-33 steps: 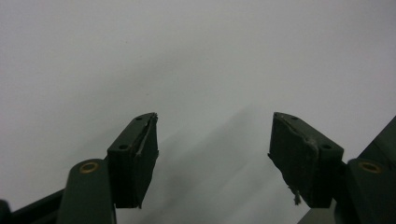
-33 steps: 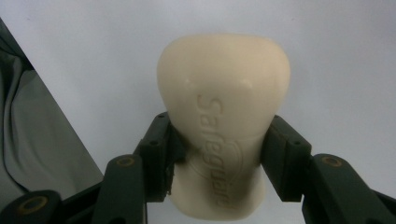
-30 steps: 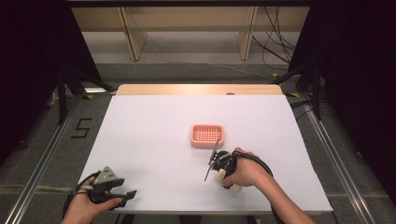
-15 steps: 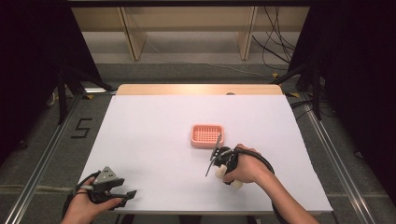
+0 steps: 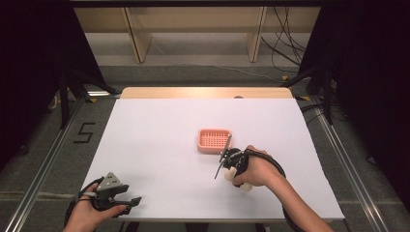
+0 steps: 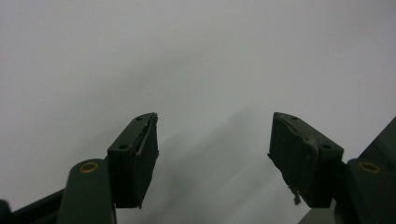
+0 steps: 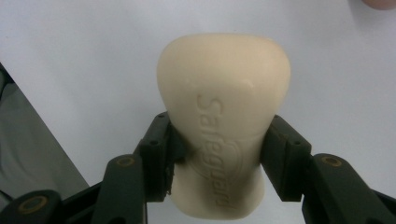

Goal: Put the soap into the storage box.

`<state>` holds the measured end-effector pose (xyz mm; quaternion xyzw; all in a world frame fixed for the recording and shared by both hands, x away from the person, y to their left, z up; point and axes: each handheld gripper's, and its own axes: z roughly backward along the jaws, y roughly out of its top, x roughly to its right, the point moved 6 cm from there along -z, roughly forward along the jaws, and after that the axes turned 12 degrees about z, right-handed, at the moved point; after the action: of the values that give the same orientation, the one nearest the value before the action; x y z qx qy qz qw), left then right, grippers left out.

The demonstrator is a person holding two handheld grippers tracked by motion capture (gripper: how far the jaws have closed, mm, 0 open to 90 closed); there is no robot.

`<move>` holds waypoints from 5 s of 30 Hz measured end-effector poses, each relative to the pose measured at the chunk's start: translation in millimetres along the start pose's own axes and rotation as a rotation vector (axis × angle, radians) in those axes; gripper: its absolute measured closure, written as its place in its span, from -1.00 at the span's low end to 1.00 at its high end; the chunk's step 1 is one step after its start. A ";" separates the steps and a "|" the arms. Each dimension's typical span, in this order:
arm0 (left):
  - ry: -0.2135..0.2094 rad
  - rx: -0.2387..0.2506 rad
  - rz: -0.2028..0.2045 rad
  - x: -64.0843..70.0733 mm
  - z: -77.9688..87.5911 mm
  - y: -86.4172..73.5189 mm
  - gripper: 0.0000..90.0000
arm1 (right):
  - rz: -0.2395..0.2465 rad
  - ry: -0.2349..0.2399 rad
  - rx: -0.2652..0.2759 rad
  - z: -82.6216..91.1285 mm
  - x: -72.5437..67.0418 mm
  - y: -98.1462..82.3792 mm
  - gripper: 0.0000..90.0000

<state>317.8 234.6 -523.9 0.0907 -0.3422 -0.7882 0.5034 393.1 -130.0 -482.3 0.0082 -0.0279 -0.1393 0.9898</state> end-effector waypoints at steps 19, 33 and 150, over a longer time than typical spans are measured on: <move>-0.001 -0.001 0.001 0.2 -0.1 -0.2 -0.28 | -0.017 -0.017 0.006 4.5 9.5 1.1 0.12; 0.000 -0.002 -0.004 -0.1 -0.1 0.0 -0.28 | -0.002 -0.031 0.018 8.2 20.2 0.8 0.12; -0.010 0.018 0.009 -2.0 1.0 2.1 -0.27 | 0.066 -0.151 0.100 25.6 91.9 45.6 0.12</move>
<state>319.9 236.3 -522.2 0.0896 -0.3524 -0.7832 0.5044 492.3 -111.8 -450.8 0.0460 -0.1096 -0.1054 0.9873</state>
